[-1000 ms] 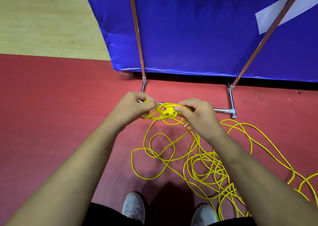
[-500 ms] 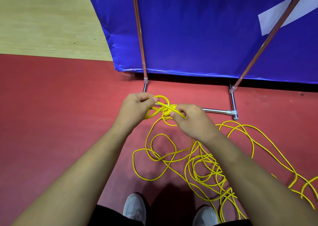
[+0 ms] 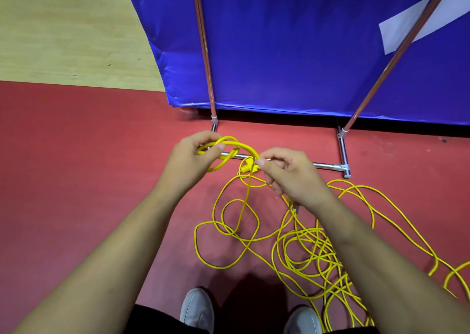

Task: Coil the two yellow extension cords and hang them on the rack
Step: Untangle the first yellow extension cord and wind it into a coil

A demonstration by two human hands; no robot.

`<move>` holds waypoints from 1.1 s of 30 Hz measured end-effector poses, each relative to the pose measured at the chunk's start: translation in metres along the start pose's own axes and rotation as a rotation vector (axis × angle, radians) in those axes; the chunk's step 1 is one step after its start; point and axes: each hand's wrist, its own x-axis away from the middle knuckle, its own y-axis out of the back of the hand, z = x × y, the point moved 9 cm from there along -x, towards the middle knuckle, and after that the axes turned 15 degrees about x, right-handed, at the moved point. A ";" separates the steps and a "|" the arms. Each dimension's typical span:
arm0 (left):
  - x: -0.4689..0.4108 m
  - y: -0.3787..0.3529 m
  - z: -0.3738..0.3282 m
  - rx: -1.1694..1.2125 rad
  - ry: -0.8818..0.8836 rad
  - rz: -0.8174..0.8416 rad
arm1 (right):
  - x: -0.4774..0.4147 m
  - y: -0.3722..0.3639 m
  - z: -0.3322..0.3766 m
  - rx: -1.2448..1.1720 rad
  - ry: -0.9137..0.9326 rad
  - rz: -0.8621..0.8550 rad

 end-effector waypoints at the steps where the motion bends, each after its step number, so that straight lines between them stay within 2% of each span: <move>1: 0.000 -0.001 -0.002 -0.037 -0.030 0.019 | 0.000 -0.001 -0.002 0.005 -0.002 0.023; 5: 0.002 -0.008 -0.014 -0.236 -0.164 0.094 | 0.002 -0.010 0.001 0.086 0.052 0.097; 9: 0.009 -0.034 -0.015 -0.310 -0.183 0.234 | 0.003 -0.014 0.012 -0.004 0.099 0.089; 14: 0.007 -0.026 -0.001 0.002 0.067 0.168 | 0.004 -0.021 0.013 -0.164 0.078 0.228; 16: 0.008 -0.025 0.002 0.013 0.105 0.178 | 0.007 -0.024 0.011 -0.119 0.080 0.287; 18: 0.009 -0.025 0.007 0.089 0.158 0.169 | 0.006 -0.023 0.008 -0.077 0.061 0.260; 21: 0.008 -0.025 0.013 0.239 0.207 0.075 | 0.002 -0.016 0.003 -0.065 -0.009 0.127; 23: 0.007 -0.020 0.012 0.380 0.203 -0.068 | 0.001 -0.010 0.000 0.000 -0.031 0.062; 25: 0.006 -0.006 0.015 0.573 0.225 -0.240 | 0.002 -0.008 -0.005 0.097 -0.029 0.076; 27: 0.004 0.005 0.020 0.645 0.247 -0.286 | 0.005 -0.008 -0.011 0.100 -0.030 0.107; 29: 0.000 0.005 0.017 0.482 0.261 -0.151 | 0.006 -0.003 -0.012 0.112 -0.019 0.069; 33: 0.009 -0.012 0.011 -0.076 0.265 0.247 | 0.000 0.001 -0.005 0.321 0.067 0.015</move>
